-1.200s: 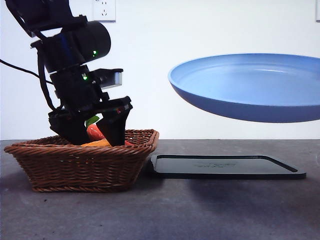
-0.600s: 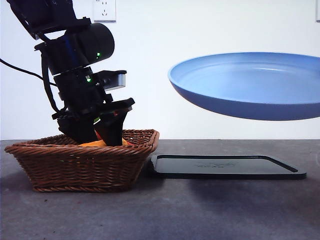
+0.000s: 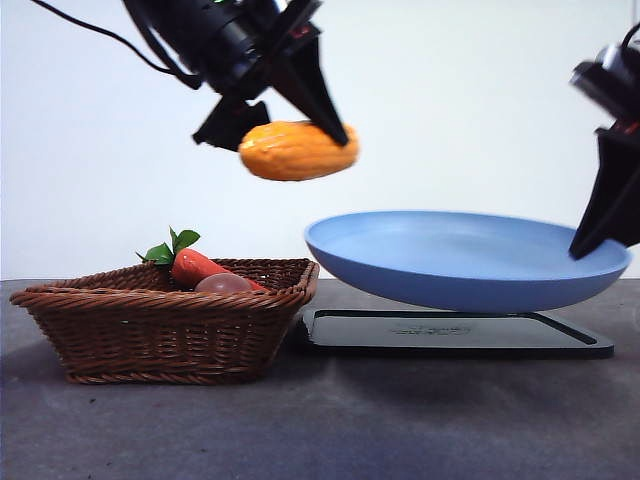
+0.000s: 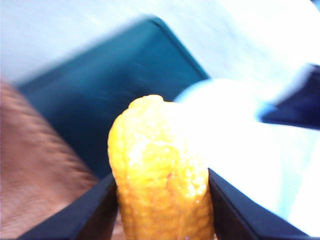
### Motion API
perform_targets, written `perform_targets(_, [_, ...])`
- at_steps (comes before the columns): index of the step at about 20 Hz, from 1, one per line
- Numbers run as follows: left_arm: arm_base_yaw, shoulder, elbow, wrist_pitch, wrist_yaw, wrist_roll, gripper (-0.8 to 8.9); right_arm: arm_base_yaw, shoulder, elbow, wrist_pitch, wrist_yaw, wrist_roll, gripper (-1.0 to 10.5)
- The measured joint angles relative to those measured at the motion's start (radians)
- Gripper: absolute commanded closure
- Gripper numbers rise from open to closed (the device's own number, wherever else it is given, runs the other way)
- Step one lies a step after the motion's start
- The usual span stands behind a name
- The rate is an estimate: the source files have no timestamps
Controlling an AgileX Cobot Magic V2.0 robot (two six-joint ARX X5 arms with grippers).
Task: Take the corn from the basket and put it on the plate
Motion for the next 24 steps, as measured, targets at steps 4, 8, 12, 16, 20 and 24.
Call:
perform_targets(4, [-0.131, 0.025, 0.000, 0.042, -0.053, 0.037, 5.95, -0.001, 0.056, 0.000, 0.055, -0.072, 0.038, 9.5])
perform_targets(8, [-0.186, 0.098, 0.000, 0.052, -0.121, 0.080, 5.95, -0.001, 0.056, 0.000, 0.059, -0.101, 0.041, 9.5])
perform_targets(12, [-0.208, 0.147, 0.000, 0.047, -0.126, 0.090, 5.87, -0.002, 0.056, 0.000, 0.059, -0.096, 0.042, 9.5])
perform_targets(16, [-0.217, 0.147, 0.000, 0.046, -0.126, 0.090, 4.65, -0.002, 0.056, 0.000, 0.059, -0.096, 0.042, 9.5])
perform_targets(20, [-0.219, 0.147, 0.012, 0.008, -0.126, 0.090, 4.58, -0.002, 0.056, 0.000, 0.060, -0.082, 0.042, 9.5])
perform_targets(24, [-0.219, 0.147, 0.102, -0.091, -0.128, 0.090, 4.58, -0.002, 0.057, 0.000, 0.066, -0.056, 0.042, 9.5])
